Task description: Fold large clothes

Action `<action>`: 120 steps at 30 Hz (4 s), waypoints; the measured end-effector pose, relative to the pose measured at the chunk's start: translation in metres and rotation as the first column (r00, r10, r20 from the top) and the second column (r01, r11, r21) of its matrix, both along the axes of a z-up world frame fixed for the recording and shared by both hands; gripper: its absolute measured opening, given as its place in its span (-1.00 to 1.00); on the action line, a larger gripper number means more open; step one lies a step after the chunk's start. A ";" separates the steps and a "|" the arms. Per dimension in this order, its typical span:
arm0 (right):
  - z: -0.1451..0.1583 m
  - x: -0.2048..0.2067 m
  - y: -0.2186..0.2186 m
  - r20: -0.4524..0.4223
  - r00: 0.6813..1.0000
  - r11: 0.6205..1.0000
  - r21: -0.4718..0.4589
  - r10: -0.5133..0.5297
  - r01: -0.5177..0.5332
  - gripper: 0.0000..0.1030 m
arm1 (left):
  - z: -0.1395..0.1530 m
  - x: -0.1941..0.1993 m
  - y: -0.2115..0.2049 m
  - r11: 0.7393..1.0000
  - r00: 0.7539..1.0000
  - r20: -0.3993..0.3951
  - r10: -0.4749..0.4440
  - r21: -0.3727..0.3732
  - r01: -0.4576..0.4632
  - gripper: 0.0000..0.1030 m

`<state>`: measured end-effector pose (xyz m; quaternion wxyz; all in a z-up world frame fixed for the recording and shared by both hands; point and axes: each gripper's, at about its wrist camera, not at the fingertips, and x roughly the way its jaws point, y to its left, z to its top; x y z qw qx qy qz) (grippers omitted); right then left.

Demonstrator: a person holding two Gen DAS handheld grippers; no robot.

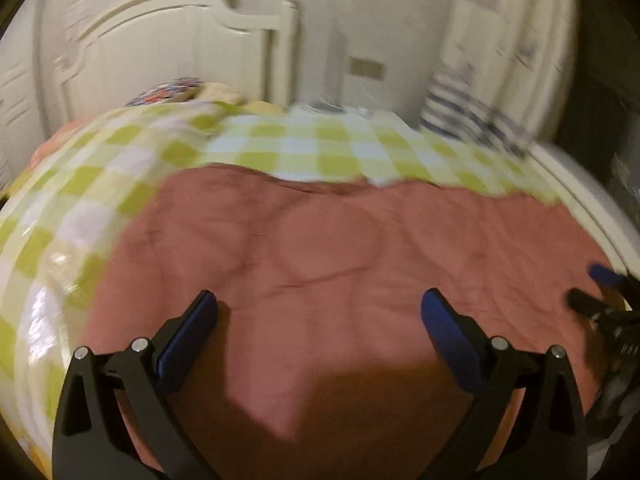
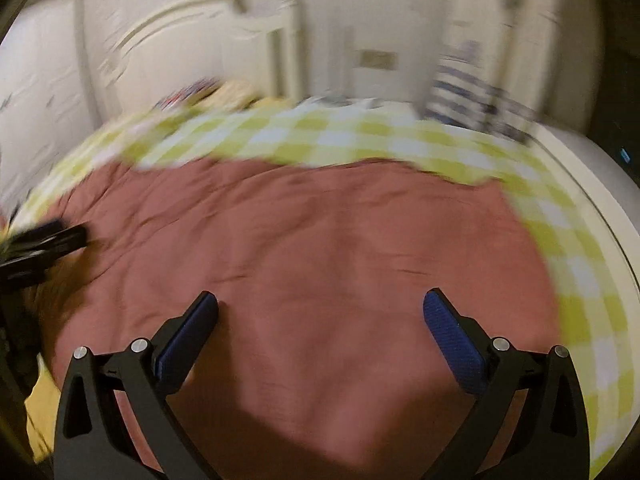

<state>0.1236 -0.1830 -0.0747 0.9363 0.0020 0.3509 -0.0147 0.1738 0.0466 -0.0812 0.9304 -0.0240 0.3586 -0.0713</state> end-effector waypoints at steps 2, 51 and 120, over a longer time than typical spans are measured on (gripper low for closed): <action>-0.007 -0.002 -0.027 -0.017 0.997 0.997 0.008 -0.082 0.082 0.91 | -0.007 0.006 0.022 0.998 0.998 -0.025 0.057 -0.002 -0.057 0.96; -0.006 -0.090 0.015 0.152 0.988 0.998 -0.066 0.009 0.001 0.90 | -0.010 -0.085 0.023 0.999 0.992 0.119 0.044 0.020 -0.047 0.96; -0.040 -0.074 -0.035 0.067 0.957 0.742 0.648 -0.281 0.173 0.83 | -0.045 -0.081 -0.023 0.985 0.990 0.064 -0.123 0.130 0.114 0.96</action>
